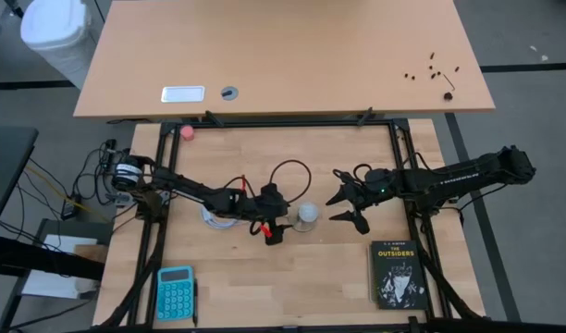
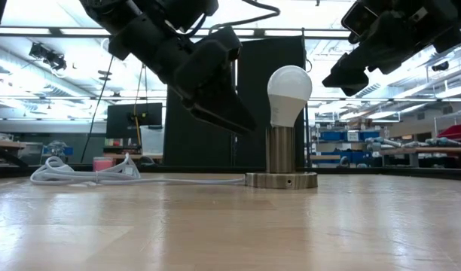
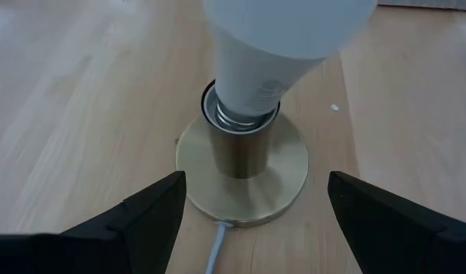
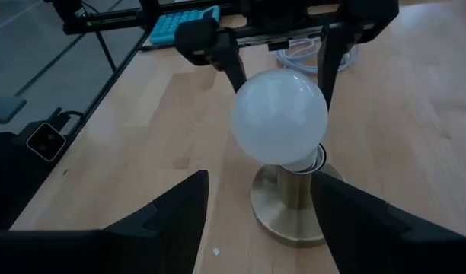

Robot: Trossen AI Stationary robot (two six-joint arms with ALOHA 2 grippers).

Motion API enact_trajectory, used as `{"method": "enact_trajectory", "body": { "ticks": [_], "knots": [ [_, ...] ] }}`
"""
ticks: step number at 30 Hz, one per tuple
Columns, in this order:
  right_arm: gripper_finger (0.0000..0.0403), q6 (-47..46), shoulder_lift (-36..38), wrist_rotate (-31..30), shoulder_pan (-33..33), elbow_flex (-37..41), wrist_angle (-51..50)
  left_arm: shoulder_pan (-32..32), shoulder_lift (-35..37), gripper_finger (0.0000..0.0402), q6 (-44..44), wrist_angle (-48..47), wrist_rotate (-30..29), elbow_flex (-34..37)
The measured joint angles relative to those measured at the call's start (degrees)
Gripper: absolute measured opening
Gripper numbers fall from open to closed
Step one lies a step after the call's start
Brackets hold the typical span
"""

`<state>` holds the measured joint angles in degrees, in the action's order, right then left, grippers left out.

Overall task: Screw lightbulb
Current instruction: Insert the white lightbulb into the silver lamp

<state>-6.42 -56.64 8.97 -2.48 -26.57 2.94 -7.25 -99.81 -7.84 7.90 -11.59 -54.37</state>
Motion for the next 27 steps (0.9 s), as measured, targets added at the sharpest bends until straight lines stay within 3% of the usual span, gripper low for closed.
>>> {"method": "enact_trajectory", "body": {
  "ticks": [27],
  "knots": [
    [0.0243,-2.29,-0.02,-0.66,-0.17,0.00,-0.13,0.00,-0.02,0.0325,-3.69,-0.07,-0.81,0.04]
  ]
}}
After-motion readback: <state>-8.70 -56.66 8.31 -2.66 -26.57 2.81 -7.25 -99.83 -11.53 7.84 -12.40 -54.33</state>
